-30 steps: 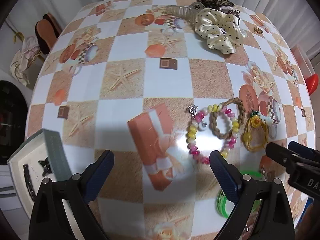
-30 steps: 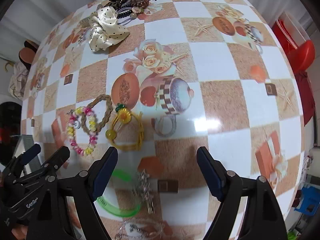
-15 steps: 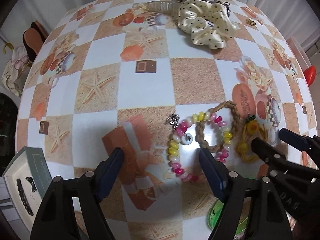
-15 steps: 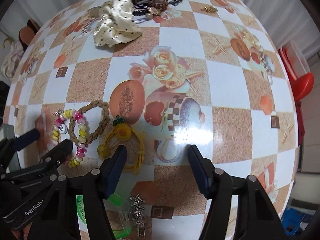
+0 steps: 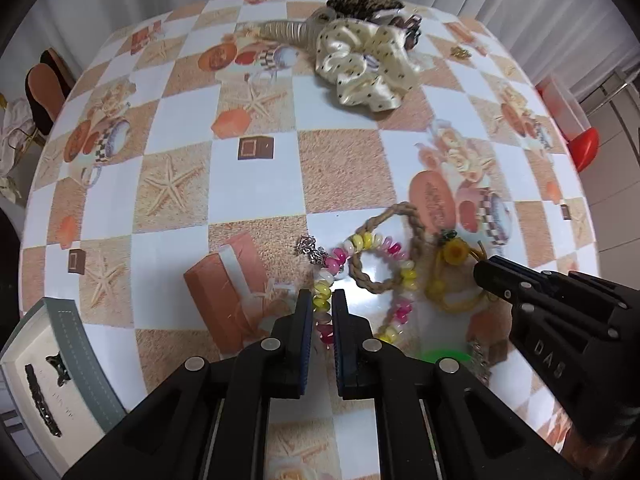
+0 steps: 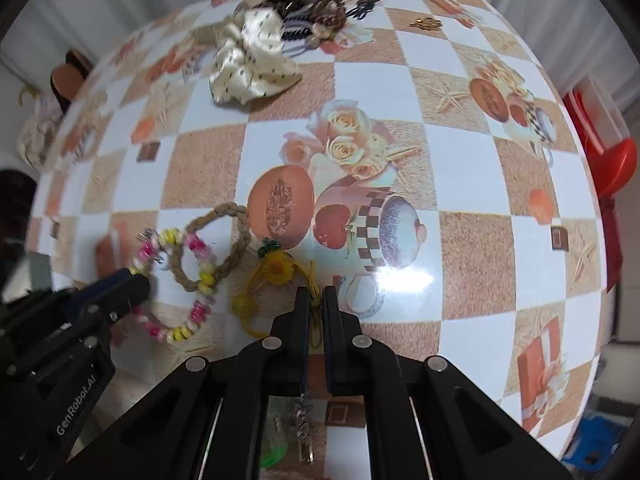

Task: Organize jewelry
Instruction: 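Grasp the pink-yellow beaded bracelet with the left tool while the right tool holds the hair tie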

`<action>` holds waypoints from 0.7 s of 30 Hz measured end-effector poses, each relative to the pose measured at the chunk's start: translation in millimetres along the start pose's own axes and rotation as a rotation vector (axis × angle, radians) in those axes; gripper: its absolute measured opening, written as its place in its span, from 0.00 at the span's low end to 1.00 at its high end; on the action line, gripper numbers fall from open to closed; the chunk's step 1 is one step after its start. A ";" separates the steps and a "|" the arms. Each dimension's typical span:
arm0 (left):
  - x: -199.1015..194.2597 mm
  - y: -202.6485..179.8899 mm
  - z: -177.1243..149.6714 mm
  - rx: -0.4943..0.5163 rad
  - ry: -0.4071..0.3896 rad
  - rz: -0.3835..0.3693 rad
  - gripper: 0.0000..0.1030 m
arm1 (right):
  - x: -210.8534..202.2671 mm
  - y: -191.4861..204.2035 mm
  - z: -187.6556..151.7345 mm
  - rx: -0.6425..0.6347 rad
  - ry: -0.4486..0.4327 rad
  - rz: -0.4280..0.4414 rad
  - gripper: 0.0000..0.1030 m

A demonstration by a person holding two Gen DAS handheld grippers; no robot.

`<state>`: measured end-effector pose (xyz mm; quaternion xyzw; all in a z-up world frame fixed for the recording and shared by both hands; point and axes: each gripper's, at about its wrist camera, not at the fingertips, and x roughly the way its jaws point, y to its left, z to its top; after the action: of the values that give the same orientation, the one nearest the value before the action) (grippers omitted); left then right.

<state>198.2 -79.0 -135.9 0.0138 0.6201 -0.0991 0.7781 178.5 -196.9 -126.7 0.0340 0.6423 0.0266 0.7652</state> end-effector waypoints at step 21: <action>-74.3 26.0 -33.0 -0.008 -0.074 -0.016 0.14 | -65.9 -25.0 -21.2 0.089 -0.048 0.105 0.06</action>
<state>155.2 -38.5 -74.2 0.0020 0.5914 -0.1032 0.7998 146.1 -226.9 -67.8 0.1022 0.6217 0.0370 0.7757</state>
